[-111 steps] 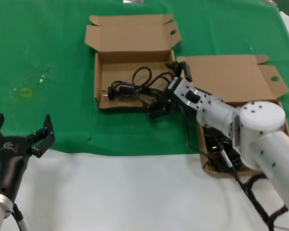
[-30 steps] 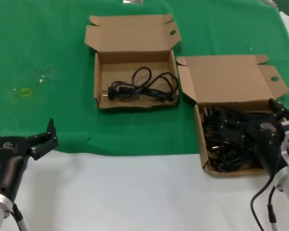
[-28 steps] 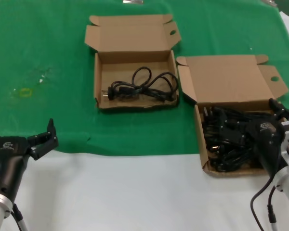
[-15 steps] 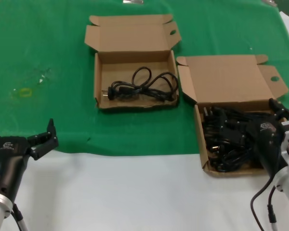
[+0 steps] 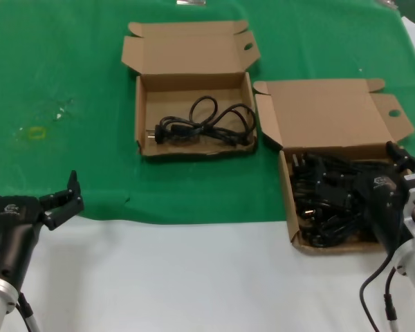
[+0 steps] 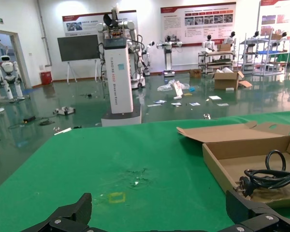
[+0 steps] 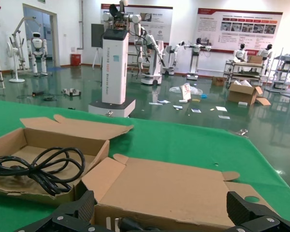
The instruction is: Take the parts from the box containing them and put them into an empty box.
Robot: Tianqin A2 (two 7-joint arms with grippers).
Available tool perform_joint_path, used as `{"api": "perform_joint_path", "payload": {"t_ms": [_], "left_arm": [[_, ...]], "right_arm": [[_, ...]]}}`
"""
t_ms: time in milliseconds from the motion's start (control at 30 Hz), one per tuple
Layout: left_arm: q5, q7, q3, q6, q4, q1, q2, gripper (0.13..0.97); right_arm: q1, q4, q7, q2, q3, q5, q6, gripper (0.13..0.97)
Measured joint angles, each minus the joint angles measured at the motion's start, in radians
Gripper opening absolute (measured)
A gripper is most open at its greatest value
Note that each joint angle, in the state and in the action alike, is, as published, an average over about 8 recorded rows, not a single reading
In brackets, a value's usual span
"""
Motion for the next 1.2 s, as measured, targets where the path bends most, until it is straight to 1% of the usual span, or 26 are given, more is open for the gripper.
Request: {"api": "perform_joint_path", "payload": {"t_ms": [1200], "left_arm": [[0.000, 0.000, 0.000, 0.000, 0.000, 0.000, 0.000, 0.966]], "right_arm": [[0.000, 0.000, 0.000, 0.000, 0.000, 0.000, 0.000, 0.966]]}}
